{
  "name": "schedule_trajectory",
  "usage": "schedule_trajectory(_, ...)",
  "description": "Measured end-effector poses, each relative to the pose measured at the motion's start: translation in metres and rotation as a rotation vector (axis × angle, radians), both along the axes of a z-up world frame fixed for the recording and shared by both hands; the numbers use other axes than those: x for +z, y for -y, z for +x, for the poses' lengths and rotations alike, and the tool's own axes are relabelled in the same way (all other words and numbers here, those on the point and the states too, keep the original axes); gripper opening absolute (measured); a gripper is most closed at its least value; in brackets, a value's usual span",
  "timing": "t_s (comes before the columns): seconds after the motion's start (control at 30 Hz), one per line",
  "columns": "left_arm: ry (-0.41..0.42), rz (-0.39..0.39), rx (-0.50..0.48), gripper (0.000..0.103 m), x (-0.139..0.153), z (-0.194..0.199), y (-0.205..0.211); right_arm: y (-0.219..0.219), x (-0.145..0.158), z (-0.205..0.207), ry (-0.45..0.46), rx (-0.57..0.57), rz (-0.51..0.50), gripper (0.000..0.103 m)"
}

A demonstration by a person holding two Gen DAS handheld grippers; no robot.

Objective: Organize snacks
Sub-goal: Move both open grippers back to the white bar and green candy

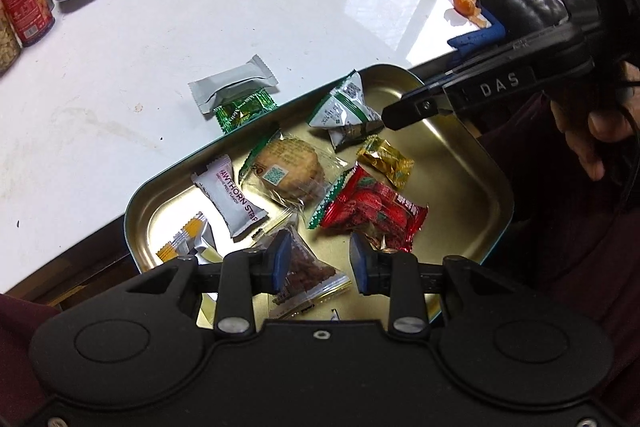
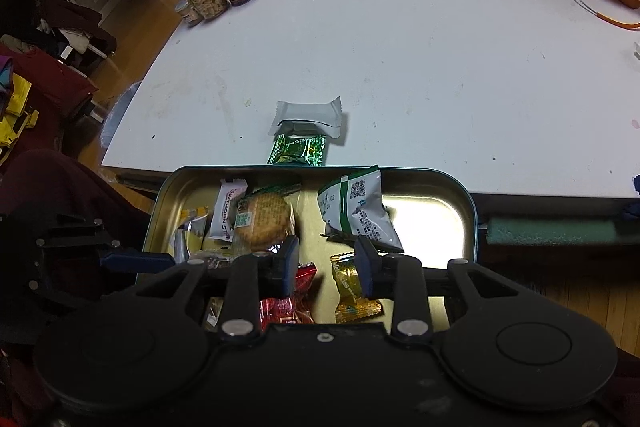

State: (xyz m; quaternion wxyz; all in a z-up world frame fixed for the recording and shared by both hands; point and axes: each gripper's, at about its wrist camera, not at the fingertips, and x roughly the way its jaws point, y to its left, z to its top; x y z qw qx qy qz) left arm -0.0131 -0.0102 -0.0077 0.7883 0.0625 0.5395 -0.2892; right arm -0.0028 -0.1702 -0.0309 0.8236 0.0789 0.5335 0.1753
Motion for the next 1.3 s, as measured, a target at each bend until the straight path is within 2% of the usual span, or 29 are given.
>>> schedule_trajectory(0.33,0.032,0.018,0.165,0.04,-0.002,0.039,-0.018,-0.015,0.008,0.019,0.026,0.032,-0.019,0.035)
schedule_trajectory(0.67,0.068,0.059,0.32,0.041,0.0,0.102,-0.036,-0.04,0.018,0.062,0.116,0.17,-0.128,0.036)
schedule_trajectory(0.87,0.065,0.04,0.376,0.041,-0.002,0.143,-0.042,-0.046,0.011,0.09,0.123,0.227,-0.171,0.038)
schedule_trajectory(1.03,0.059,-0.014,0.468,0.042,-0.01,0.175,-0.056,-0.049,0.003,0.108,0.104,0.269,-0.187,0.039)
schedule_trajectory(1.17,0.023,-0.035,0.558,0.041,-0.028,0.184,-0.07,-0.055,0.0,0.122,0.1,0.322,-0.195,0.039)
schedule_trajectory(1.3,-0.03,-0.059,0.612,0.041,-0.034,0.19,-0.079,-0.068,-0.001,0.133,0.123,0.429,-0.211,0.039)
